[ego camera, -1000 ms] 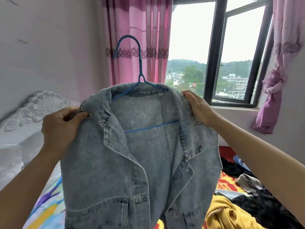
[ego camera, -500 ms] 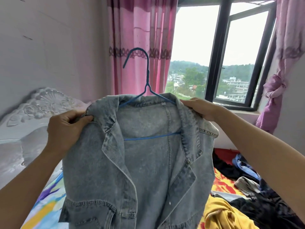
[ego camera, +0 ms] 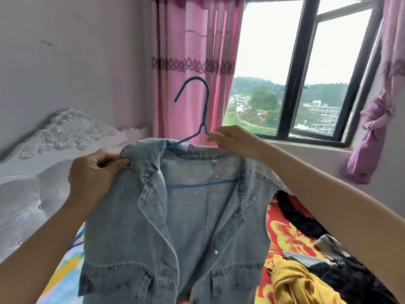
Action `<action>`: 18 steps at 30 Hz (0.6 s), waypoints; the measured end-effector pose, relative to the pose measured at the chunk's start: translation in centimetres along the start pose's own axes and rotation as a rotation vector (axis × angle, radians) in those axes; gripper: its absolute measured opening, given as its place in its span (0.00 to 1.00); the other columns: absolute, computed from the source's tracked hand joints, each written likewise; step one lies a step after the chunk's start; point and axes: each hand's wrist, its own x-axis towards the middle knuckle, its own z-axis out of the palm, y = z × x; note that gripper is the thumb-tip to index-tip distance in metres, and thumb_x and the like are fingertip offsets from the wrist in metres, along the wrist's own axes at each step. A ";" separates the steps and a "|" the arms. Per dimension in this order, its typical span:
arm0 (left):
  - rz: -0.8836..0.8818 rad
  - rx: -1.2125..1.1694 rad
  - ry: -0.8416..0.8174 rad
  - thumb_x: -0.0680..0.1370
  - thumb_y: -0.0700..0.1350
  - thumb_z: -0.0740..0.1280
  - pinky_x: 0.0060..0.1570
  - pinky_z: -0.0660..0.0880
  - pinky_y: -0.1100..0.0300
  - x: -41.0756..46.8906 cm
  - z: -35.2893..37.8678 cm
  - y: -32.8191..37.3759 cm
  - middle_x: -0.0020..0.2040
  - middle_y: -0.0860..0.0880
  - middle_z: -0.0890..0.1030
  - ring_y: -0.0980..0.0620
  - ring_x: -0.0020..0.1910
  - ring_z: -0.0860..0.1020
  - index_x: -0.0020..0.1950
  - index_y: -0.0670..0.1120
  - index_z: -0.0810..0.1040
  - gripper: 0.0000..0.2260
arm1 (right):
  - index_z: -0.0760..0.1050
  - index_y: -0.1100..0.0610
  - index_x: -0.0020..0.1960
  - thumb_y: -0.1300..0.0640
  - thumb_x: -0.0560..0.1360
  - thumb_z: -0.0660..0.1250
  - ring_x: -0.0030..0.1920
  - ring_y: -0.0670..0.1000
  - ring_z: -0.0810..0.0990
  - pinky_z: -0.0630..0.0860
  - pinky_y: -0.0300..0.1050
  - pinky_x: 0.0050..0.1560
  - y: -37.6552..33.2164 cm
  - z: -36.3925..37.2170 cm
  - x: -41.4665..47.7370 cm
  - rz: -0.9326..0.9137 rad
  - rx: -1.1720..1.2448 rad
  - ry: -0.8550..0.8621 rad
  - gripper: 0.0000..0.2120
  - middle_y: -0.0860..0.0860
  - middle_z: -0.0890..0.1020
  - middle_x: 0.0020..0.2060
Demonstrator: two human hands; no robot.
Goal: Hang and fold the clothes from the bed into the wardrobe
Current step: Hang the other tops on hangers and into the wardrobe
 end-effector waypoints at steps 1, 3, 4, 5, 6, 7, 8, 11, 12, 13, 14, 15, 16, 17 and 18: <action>-0.005 -0.013 -0.039 0.64 0.48 0.76 0.35 0.67 0.78 0.1 -0.1 0.3 0.29 0.69 0.78 0.72 0.30 0.74 0.40 0.54 0.85 0.06 | 0.71 0.55 0.36 0.51 0.80 0.59 0.30 0.45 0.67 0.64 0.37 0.33 -0.4 0.6 0.1 -0.040 -0.090 -0.041 0.15 0.47 0.70 0.29; 0.029 -0.042 -0.146 0.68 0.38 0.75 0.33 0.68 0.79 0.5 -0.8 0.5 0.27 0.67 0.78 0.70 0.29 0.75 0.31 0.62 0.82 0.17 | 0.64 0.55 0.30 0.52 0.79 0.60 0.26 0.46 0.62 0.61 0.39 0.30 -0.4 0.9 0.2 -0.027 -0.077 -0.080 0.20 0.47 0.65 0.25; 0.036 -0.059 -0.195 0.68 0.35 0.74 0.33 0.69 0.79 0.6 -1.5 0.4 0.28 0.65 0.79 0.69 0.29 0.76 0.29 0.64 0.81 0.22 | 0.62 0.55 0.29 0.51 0.79 0.60 0.25 0.46 0.61 0.60 0.38 0.29 -0.1 0.8 0.2 -0.009 -0.044 -0.095 0.21 0.47 0.64 0.24; 0.033 -0.073 -0.226 0.69 0.33 0.73 0.33 0.69 0.78 0.8 -2.2 0.1 0.28 0.63 0.80 0.67 0.29 0.76 0.29 0.63 0.81 0.22 | 0.62 0.55 0.28 0.51 0.79 0.60 0.25 0.46 0.61 0.61 0.37 0.29 0.1 0.7 0.2 0.005 -0.033 -0.118 0.22 0.47 0.64 0.23; 0.014 -0.098 -0.256 0.69 0.32 0.72 0.33 0.70 0.78 1.1 -2.8 0.2 0.28 0.61 0.80 0.66 0.29 0.76 0.29 0.61 0.82 0.22 | 0.63 0.56 0.27 0.51 0.79 0.61 0.25 0.47 0.62 0.63 0.35 0.30 0.1 0.6 0.2 0.014 -0.046 -0.155 0.23 0.48 0.66 0.22; -0.021 -0.109 -0.281 0.69 0.32 0.71 0.33 0.71 0.77 1.5 -3.4 0.0 0.28 0.59 0.81 0.65 0.28 0.76 0.29 0.59 0.83 0.21 | 0.64 0.57 0.27 0.51 0.79 0.61 0.25 0.48 0.64 0.65 0.34 0.32 0.1 0.6 0.1 0.019 -0.062 -0.206 0.23 0.48 0.68 0.22; -0.055 -0.104 -0.314 0.69 0.31 0.71 0.35 0.72 0.75 1.9 -4.0 -0.2 0.28 0.57 0.81 0.64 0.28 0.76 0.29 0.57 0.83 0.20 | 0.66 0.57 0.27 0.51 0.79 0.61 0.25 0.47 0.66 0.67 0.34 0.34 0.0 0.7 0.1 0.018 -0.087 -0.253 0.23 0.48 0.70 0.21; -0.128 -0.091 -0.436 0.68 0.36 0.73 0.46 0.71 0.60 3.5 -5.1 -0.4 0.29 0.53 0.81 0.59 0.31 0.77 0.29 0.52 0.84 0.12 | 0.66 0.56 0.27 0.51 0.80 0.59 0.23 0.44 0.65 0.67 0.37 0.36 -0.4 1.4 -0.1 0.030 -0.192 -0.335 0.23 0.47 0.71 0.22; -0.165 -0.114 -0.483 0.64 0.44 0.77 0.47 0.70 0.58 3.8 -5.3 -0.1 0.29 0.52 0.81 0.56 0.33 0.77 0.29 0.50 0.84 0.05 | 0.65 0.56 0.28 0.51 0.80 0.59 0.22 0.44 0.64 0.66 0.38 0.35 -0.5 1.6 -0.2 0.032 -0.205 -0.343 0.23 0.47 0.70 0.22; -0.197 -0.142 -0.536 0.56 0.53 0.79 0.45 0.70 0.59 4.2 -5.6 -0.2 0.30 0.51 0.82 0.54 0.33 0.78 0.30 0.49 0.84 0.11 | 0.64 0.56 0.28 0.51 0.80 0.59 0.21 0.43 0.64 0.66 0.38 0.34 -0.7 1.8 -0.3 0.026 -0.210 -0.348 0.23 0.46 0.69 0.22; -0.243 -0.125 -0.603 0.47 0.59 0.80 0.43 0.72 0.60 4.4 -5.7 -0.1 0.32 0.49 0.82 0.54 0.34 0.79 0.31 0.47 0.84 0.21 | 0.64 0.56 0.28 0.51 0.80 0.59 0.21 0.43 0.63 0.65 0.37 0.32 -1.0 2.0 -0.4 0.017 -0.223 -0.355 0.23 0.46 0.68 0.21; -0.286 -0.116 -0.665 0.42 0.62 0.79 0.40 0.74 0.62 4.4 -5.8 0.0 0.34 0.47 0.82 0.54 0.34 0.79 0.33 0.45 0.84 0.28 | 0.63 0.56 0.28 0.51 0.80 0.59 0.20 0.43 0.62 0.64 0.37 0.31 -1.4 2.1 -0.5 0.009 -0.232 -0.368 0.23 0.46 0.66 0.21; -0.336 -0.113 -0.712 0.42 0.62 0.80 0.38 0.75 0.63 4.3 -6.1 0.0 0.37 0.45 0.83 0.53 0.35 0.80 0.36 0.42 0.84 0.32 | 0.63 0.56 0.28 0.50 0.80 0.60 0.21 0.43 0.62 0.63 0.36 0.30 -1.7 2.3 -0.6 -0.003 -0.227 -0.378 0.23 0.46 0.66 0.21; -0.367 -0.120 -0.768 0.43 0.61 0.81 0.38 0.76 0.63 4.1 -6.3 0.1 0.39 0.41 0.82 0.50 0.37 0.80 0.38 0.39 0.83 0.34 | 0.63 0.56 0.28 0.51 0.79 0.60 0.21 0.43 0.62 0.62 0.36 0.29 -1.9 2.3 -0.6 -0.012 -0.206 -0.362 0.23 0.47 0.65 0.22; -0.401 -0.133 -0.778 0.45 0.61 0.81 0.40 0.75 0.61 3.8 -6.6 -0.2 0.43 0.38 0.81 0.46 0.41 0.79 0.41 0.36 0.82 0.36 | 0.63 0.56 0.28 0.51 0.79 0.61 0.22 0.44 0.62 0.62 0.37 0.29 -1.9 2.1 -0.6 -0.015 -0.158 -0.318 0.23 0.47 0.65 0.22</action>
